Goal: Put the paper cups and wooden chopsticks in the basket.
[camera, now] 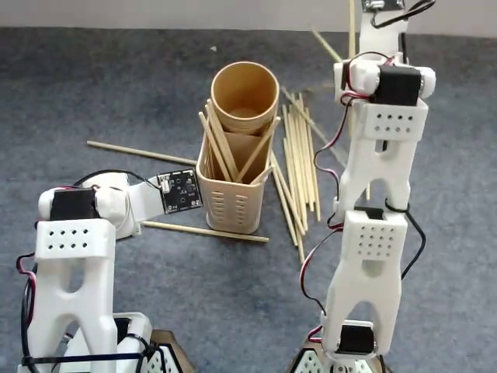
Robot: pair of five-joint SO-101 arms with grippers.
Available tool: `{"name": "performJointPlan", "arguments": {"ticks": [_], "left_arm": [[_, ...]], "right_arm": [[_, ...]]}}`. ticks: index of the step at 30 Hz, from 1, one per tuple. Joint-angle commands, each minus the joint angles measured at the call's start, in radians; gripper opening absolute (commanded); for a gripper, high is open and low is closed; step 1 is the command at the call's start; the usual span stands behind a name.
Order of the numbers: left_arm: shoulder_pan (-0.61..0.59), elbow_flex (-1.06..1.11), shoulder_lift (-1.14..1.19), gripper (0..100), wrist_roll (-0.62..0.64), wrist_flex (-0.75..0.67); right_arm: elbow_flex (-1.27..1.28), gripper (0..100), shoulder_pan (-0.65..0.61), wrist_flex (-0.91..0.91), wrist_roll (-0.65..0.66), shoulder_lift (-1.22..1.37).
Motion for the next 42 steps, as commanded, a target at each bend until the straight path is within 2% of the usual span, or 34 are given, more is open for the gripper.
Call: {"name": "performJointPlan", "arguments": {"ticks": [1,9,20,24,29,32,34,38,40,42], "left_arm": [[-0.007,-0.002,-0.024,12,-0.052,-0.003],[-0.005,-0.002,-0.024,12,-0.049,-0.006],[-0.007,-0.004,-0.024,12,-0.023,-0.011],[-0.008,-0.002,-0.022,12,0.02,-0.08],[-0.007,-0.001,-0.021,12,0.023,-0.089],[-0.005,0.018,-0.021,12,0.021,-0.098],[-0.004,0.044,-0.021,12,0.02,-0.123],[-0.004,0.101,-0.022,12,0.023,-0.176],[-0.004,0.127,-0.022,12,0.02,-0.18],[-0.004,0.14,-0.022,12,0.02,-0.18]], "right_arm": [[-0.147,0.4,0.007,0.01,-0.006,-0.17],[-0.022,0.4,-0.091,-0.045,-0.035,-0.443],[0.447,0.4,-0.292,-0.328,-0.147,-0.751],[0.453,0.4,-0.374,-0.302,-0.169,-0.8],[0.344,0.4,-0.384,-0.291,-0.153,-0.911],[0.354,0.4,-0.384,-0.12,-0.11,-0.99],[0.441,0.4,-0.389,0.015,-0.106,-1.026],[0.814,0.4,-0.39,-0.005,-0.084,-1.089],[0.981,0.4,-0.417,-0.071,-0.087,-1.119],[1.098,0.4,-0.415,-0.257,-0.092,-1.165]]}}
